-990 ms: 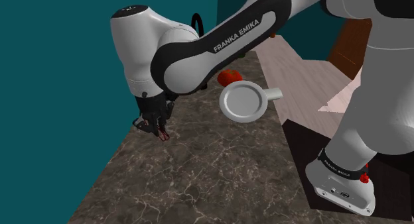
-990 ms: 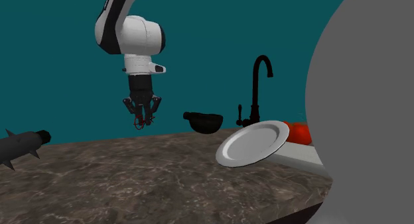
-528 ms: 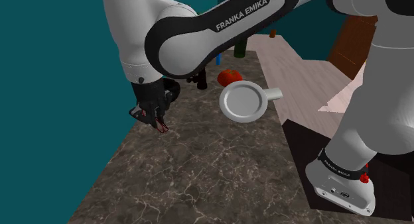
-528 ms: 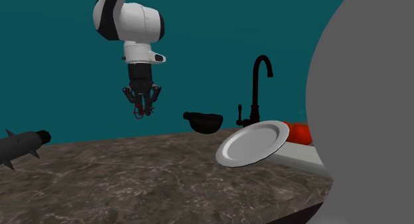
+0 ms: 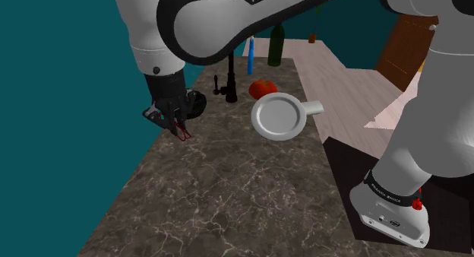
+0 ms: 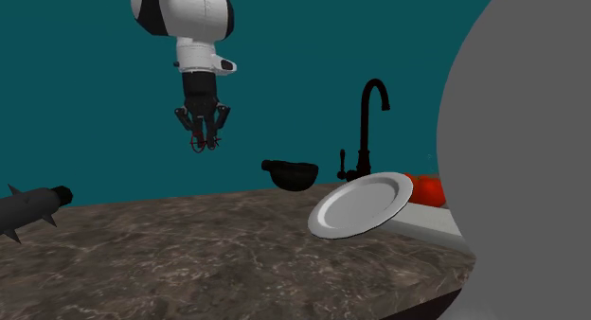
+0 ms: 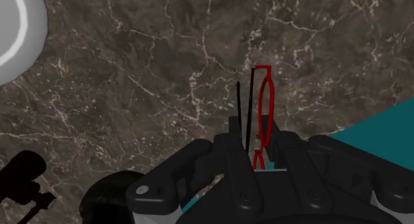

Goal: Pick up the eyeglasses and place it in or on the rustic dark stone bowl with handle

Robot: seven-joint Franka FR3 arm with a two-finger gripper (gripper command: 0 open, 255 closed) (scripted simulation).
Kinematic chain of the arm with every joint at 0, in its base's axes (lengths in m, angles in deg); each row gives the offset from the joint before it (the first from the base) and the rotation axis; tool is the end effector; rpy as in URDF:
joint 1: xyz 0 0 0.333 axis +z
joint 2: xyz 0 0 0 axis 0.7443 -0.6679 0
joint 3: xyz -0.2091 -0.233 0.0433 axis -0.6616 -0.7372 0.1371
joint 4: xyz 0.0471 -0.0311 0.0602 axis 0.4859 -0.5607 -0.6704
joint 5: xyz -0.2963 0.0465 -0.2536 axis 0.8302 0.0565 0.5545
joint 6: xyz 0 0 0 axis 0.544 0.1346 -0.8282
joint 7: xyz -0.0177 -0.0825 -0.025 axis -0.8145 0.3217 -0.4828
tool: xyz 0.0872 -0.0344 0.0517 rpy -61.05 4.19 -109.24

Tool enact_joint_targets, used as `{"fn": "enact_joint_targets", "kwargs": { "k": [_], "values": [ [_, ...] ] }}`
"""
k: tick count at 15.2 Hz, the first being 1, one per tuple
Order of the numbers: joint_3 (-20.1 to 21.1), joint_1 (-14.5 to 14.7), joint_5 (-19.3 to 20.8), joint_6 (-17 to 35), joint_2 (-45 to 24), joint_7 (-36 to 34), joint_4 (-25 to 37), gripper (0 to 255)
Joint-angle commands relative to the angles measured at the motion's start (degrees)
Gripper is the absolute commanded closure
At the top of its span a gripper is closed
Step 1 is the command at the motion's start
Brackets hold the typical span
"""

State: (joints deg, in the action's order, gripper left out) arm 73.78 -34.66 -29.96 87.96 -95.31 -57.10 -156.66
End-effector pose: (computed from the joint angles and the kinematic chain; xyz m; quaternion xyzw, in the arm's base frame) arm 0.4706 0.4104 0.4732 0.9982 0.0432 0.0358 0.0199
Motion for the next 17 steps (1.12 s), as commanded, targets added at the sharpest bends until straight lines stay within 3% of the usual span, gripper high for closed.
{"fn": "enact_joint_targets", "kwargs": {
  "k": [1, 5, 9, 17],
  "values": [
    [0.07, 0.13, -0.09, -1.61, -0.03, 0.15, 1.62, 255],
    [0.18, 0.2, -0.37, -3.94, 0.26, 0.48, 3.73, 255],
    [-1.62, -1.99, 0.49, -4.72, -2.53, 4.74, 7.48, 255],
    [-4.92, -5.15, 2.81, -8.07, -10.91, 12.7, 19.47, 255]
  ]
}}
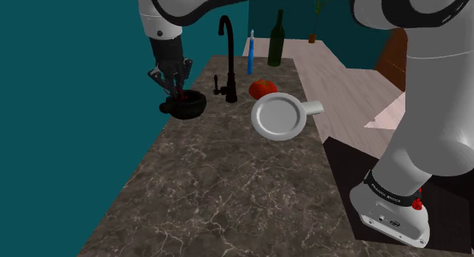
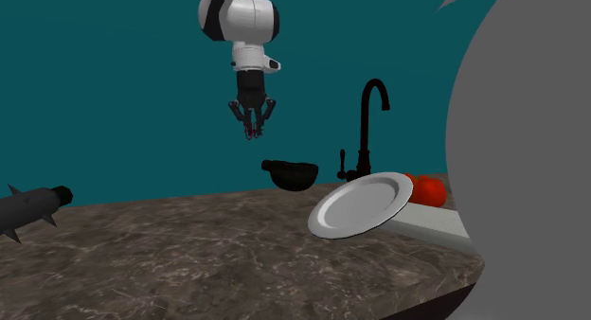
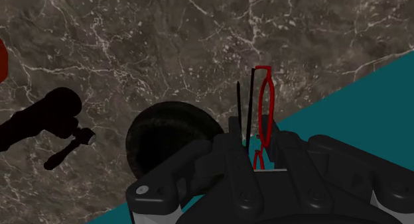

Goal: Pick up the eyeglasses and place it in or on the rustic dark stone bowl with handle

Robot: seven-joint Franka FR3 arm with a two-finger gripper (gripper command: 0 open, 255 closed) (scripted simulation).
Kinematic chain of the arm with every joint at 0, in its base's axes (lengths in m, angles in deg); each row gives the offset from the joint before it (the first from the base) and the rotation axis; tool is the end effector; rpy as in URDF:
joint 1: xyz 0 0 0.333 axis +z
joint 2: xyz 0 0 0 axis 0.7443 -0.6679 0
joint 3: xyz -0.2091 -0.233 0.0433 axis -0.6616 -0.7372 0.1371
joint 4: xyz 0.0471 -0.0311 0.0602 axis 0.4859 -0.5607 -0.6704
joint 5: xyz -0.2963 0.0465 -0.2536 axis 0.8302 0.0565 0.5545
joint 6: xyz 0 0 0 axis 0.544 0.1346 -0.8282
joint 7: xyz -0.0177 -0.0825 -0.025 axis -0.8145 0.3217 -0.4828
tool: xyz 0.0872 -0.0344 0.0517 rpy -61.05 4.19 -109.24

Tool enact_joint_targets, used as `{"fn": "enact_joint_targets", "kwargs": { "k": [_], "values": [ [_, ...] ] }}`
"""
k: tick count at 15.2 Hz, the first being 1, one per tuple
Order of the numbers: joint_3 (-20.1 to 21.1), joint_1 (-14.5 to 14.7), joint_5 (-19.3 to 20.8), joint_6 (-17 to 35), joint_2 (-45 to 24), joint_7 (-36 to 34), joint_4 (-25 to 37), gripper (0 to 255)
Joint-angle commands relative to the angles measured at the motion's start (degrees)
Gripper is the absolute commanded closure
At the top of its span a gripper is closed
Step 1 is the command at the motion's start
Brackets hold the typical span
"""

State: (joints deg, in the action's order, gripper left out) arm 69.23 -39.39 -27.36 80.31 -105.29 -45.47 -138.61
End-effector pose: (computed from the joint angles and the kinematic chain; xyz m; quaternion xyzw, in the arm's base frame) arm 0.5915 0.3287 0.5018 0.9983 0.0426 0.0355 0.0199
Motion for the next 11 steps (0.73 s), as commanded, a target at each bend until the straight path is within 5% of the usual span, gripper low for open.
{"fn": "enact_joint_targets", "kwargs": {
  "k": [1, 6, 9, 11],
  "values": [
    [-0.76, -0.67, 0.54, -1.07, -2.28, 2.04, 3.46, 255],
    [-2.78, -1.12, 2.35, -5.57, -10.54, 7.06, 16.56, 255],
    [-4.37, -0.05, 3.82, -10.89, -18.78, 10.95, 30.65, 255],
    [-4.27, -0.69, 3.66, -8.77, -17.98, 10.62, 27.63, 255]
  ]
}}
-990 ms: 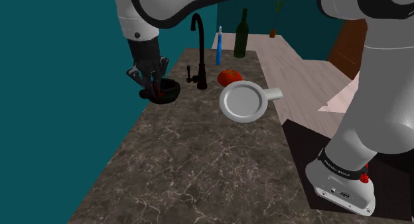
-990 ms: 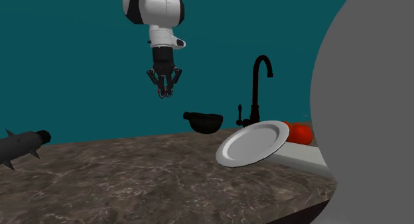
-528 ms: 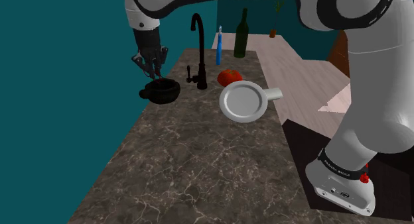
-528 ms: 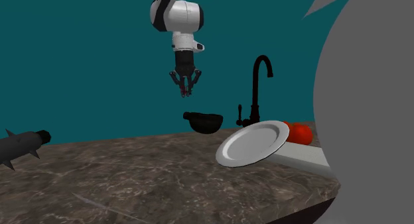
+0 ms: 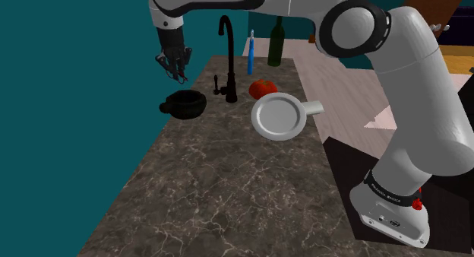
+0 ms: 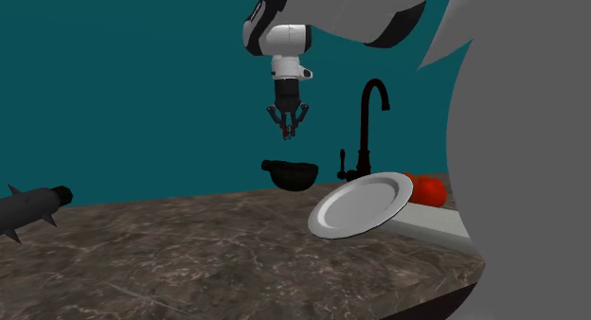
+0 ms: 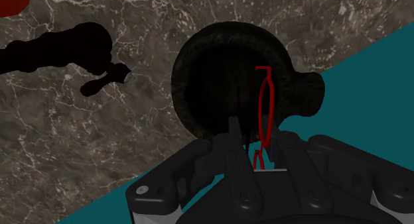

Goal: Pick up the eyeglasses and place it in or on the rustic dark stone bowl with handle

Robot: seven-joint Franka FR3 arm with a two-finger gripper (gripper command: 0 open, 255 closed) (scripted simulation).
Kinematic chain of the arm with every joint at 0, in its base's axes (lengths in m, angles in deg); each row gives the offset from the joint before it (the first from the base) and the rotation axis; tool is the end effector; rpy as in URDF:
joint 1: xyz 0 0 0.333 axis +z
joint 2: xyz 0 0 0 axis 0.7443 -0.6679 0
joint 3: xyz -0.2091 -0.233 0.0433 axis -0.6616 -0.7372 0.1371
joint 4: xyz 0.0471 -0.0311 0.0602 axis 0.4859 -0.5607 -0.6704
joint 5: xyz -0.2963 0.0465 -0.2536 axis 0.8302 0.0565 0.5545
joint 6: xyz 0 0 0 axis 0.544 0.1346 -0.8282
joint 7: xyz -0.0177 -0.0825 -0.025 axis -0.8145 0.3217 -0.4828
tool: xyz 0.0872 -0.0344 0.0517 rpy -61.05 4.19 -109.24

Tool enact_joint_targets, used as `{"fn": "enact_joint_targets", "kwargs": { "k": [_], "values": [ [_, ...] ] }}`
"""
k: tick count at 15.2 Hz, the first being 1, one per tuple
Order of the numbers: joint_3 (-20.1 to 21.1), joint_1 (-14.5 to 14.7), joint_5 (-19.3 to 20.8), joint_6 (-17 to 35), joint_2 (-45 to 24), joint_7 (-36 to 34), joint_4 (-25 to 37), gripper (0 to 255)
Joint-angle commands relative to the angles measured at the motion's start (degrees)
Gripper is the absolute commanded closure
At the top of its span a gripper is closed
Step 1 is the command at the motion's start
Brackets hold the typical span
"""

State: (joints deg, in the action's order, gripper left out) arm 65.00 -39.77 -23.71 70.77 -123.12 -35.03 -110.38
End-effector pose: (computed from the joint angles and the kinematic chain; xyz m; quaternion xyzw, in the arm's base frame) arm 0.6996 0.2517 0.4980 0.9983 0.0428 0.0355 0.0201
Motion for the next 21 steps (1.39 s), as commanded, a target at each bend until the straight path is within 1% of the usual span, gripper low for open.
{"fn": "enact_joint_targets", "kwargs": {
  "k": [1, 6, 11, 19, 20, 21],
  "values": [
    [0.01, -0.6, -0.04, 1.78, 0.18, 0.03, -1.98, 255],
    [0.14, -1.72, -0.13, 6.32, 1.2, -0.66, -7.73, 255],
    [0.11, -2.47, -0.01, 10.33, 1.48, -1.25, -12.16, 255],
    [0.1, -2.55, 0.01, 10.81, 1.48, -1.33, -12.67, 255],
    [0.1, -2.55, 0.01, 10.81, 1.48, -1.33, -12.67, 0],
    [0.1, -2.55, 0.01, 10.81, 1.48, -1.33, -12.67, 0]
  ]
}}
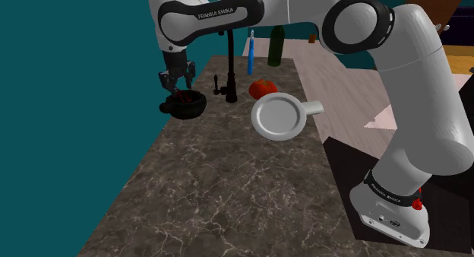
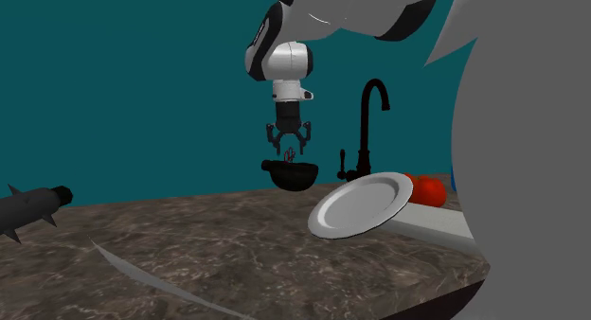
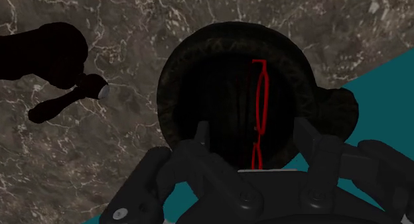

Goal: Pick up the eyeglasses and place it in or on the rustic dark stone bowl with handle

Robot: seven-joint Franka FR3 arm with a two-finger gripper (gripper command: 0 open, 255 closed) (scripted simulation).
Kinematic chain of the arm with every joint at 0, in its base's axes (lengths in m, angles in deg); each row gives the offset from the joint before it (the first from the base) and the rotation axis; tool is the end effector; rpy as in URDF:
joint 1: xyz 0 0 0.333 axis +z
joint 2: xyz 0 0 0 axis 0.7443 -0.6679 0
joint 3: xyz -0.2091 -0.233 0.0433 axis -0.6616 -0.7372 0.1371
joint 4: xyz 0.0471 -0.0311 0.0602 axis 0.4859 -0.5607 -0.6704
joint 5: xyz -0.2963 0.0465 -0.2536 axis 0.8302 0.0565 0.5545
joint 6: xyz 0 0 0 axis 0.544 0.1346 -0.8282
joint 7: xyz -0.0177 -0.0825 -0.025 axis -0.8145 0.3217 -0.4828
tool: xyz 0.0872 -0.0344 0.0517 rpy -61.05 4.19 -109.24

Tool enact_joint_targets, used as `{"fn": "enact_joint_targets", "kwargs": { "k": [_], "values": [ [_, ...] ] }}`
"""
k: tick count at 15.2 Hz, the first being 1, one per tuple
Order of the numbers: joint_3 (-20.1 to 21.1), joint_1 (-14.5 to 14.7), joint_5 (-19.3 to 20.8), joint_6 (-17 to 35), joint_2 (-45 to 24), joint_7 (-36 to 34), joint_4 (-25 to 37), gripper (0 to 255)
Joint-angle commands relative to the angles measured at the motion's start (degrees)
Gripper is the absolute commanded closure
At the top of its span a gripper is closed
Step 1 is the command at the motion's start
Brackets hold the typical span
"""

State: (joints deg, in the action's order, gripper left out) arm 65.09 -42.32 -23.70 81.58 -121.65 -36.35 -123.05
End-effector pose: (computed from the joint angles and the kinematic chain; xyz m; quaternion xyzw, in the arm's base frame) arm 0.7020 0.2493 0.4308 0.9982 0.0432 0.0355 0.0200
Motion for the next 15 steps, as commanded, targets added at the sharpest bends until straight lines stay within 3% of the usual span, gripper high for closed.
{"fn": "enact_joint_targets", "kwargs": {
  "k": [1, 4, 8, 15],
  "values": [
    [0.0, 0.0, 0.0, 0.0, 0.0, 0.0, 0.0, 0],
    [0.0, 0.0, 0.0, 0.0, 0.0, 0.0, 0.0, 0],
    [0.14, 1.42, -0.25, -7.24, -0.01, 0.82, 7.48, 0],
    [0.14, 1.42, -0.26, -7.24, -0.01, 0.82, 7.49, 0]
  ]
}}
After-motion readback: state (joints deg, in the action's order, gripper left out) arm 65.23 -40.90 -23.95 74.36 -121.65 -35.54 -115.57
